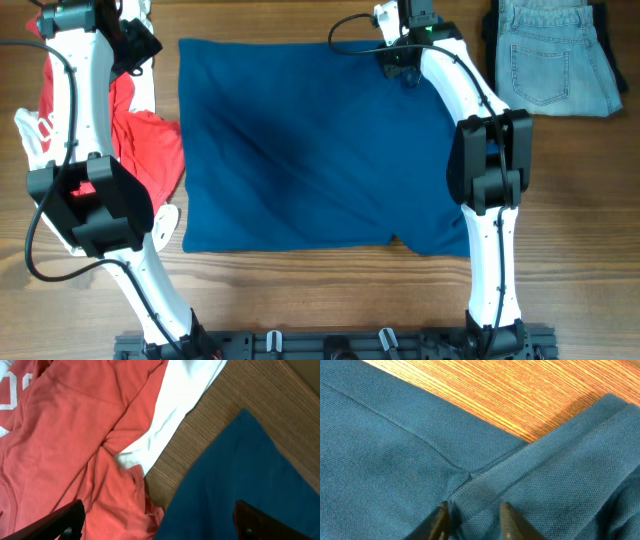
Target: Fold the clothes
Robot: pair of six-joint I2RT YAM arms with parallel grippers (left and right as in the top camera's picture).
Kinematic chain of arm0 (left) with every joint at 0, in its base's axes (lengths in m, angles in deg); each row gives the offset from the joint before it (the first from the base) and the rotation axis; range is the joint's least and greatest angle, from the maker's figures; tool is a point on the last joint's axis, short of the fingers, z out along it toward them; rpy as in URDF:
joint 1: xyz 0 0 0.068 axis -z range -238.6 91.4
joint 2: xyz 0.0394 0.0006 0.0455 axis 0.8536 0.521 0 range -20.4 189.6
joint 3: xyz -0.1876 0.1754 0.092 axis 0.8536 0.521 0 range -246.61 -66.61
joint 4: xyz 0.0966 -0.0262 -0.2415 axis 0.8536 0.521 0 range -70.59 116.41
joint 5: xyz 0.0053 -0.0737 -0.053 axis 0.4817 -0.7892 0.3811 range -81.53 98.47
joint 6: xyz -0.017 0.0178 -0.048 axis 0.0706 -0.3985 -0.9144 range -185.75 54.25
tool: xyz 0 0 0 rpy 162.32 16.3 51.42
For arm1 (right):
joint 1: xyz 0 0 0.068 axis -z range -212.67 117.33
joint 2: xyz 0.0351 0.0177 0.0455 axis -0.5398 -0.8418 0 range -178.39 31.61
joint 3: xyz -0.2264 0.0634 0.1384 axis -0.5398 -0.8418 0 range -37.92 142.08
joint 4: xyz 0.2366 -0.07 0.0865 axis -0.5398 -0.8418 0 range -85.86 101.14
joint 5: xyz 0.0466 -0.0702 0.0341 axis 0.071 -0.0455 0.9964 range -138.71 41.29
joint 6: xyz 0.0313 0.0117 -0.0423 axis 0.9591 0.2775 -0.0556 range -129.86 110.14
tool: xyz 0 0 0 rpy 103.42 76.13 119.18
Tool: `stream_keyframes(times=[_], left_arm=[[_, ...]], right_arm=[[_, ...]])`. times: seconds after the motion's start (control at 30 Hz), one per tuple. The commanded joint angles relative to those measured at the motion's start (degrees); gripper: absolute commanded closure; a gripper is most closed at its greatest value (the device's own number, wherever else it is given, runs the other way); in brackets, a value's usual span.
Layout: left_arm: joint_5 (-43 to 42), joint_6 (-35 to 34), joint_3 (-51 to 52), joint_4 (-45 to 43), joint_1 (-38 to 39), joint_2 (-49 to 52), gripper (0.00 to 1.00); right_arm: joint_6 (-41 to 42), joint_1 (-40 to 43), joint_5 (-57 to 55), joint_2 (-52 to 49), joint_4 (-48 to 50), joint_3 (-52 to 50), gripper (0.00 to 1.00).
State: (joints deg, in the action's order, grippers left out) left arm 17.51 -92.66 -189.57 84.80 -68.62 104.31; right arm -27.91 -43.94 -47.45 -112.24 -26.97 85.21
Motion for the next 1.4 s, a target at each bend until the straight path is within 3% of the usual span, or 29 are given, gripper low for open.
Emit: stream_keyframes(times=[0.0, 0.13, 0.43, 0.63, 1.03, 1.07, 1.1, 1.13, 1.17, 1.37], left_arm=[[-0.7, -0.6, -0.1, 0.0, 0.1, -0.2, 0.05], [-0.7, -0.6, -0.1, 0.0, 0.1, -0.2, 0.05], [-0.7, -0.6, -0.1, 0.0, 0.1, -0.2, 0.05], [-0.7, -0.6, -0.1, 0.0, 0.1, -0.2, 0.05], [-0.7, -0.6, -0.1, -0.4, 0.1, -0.2, 0.05], [-0.7, -0.6, -0.1, -0.4, 0.1, -0.2, 0.05], [-0.7, -0.6, -0.1, -0.4, 0.1, -0.2, 0.05], [-0.7, -0.6, -0.1, -0.4, 0.1, -0.2, 0.05], [-0.7, -0.6, -0.1, -0.4, 0.1, -0.2, 0.05], [-0.7, -0.6, -0.1, -0.4, 0.1, -0.2, 0.05]], right_arm=[[0.0, -0.2, 0.8, -1.2, 0.1, 0.1, 0.76], [0.3, -0.2, -0.3, -1.2, 0.1, 0.1, 0.96], [3.7, -0.2, -2.6, -1.2, 3.0, 0.7, 0.96], [7.2, -0.2, -2.6, -1.2, 4.9, 6.9, 0.96], [18.1, -0.2, -3.0, -1.2, 17.7, 10.8, 0.94], [18.3, -0.2, -3.0, -1.2, 18.0, 10.8, 0.69], [18.3, -0.2, -3.1, -1.2, 18.1, 10.8, 0.37], [18.2, -0.2, -3.1, -1.2, 18.0, 10.8, 0.14], [18.2, -0.1, -3.4, -1.2, 17.6, 10.8, 0.02], [18.3, 1.2, -6.2, 0.3, 9.8, 10.8, 0.00]])
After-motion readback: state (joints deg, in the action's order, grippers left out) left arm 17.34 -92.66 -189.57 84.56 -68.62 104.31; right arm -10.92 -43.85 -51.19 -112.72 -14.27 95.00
